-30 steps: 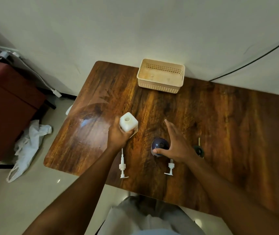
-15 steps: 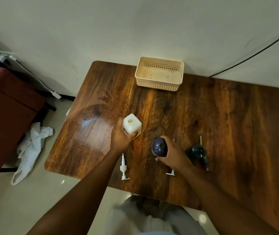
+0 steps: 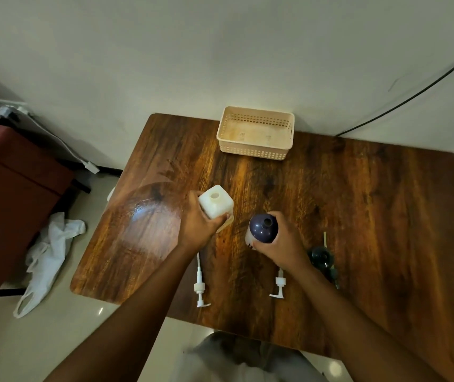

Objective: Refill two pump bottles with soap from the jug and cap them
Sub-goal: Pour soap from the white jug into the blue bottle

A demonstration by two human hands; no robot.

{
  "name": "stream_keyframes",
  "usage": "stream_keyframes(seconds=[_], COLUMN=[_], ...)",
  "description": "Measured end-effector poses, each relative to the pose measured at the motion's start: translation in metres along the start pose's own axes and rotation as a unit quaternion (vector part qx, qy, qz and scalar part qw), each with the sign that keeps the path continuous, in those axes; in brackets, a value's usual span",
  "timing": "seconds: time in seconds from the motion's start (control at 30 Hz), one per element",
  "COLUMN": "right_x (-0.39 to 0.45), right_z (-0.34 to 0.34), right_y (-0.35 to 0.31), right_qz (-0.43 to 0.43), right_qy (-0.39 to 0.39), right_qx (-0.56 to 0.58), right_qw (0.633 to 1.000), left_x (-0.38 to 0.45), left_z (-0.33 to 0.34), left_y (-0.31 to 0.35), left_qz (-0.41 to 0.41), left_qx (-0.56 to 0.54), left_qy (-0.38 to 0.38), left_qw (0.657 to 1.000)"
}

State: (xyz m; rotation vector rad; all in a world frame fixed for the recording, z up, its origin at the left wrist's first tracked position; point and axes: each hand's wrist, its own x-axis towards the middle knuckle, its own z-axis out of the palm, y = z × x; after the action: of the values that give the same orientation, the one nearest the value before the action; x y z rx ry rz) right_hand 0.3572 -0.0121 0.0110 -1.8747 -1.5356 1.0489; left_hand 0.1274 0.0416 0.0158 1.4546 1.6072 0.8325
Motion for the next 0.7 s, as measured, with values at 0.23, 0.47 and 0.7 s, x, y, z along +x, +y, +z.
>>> stream_keyframes(seconds=[0.23,0.47,0.7], right_x=[0.023,0.025,0.020], right_z=[-0.068,-0.132,-0.184], right_y=[-0.066,-0.133,-0.187], right_qz=[-0.059,-0.106,-0.166], right_qy=[0.035,0.058,0.100], right_qx=[0.098,0.181,0.202], right_qw=[0.993,0.976,0.960], left_x=[0.028,0.043,0.045], left_z=[-0.034,-0.066,-0.099], left_y=[0.068,0.155,0.242], left_qz=[0.088,0.139,0.249], left_qx=[-0.009,0.006,0.026], left_qy=[-0.009,-0.008,-0.049], left_qw=[0.996,0.990,0.967])
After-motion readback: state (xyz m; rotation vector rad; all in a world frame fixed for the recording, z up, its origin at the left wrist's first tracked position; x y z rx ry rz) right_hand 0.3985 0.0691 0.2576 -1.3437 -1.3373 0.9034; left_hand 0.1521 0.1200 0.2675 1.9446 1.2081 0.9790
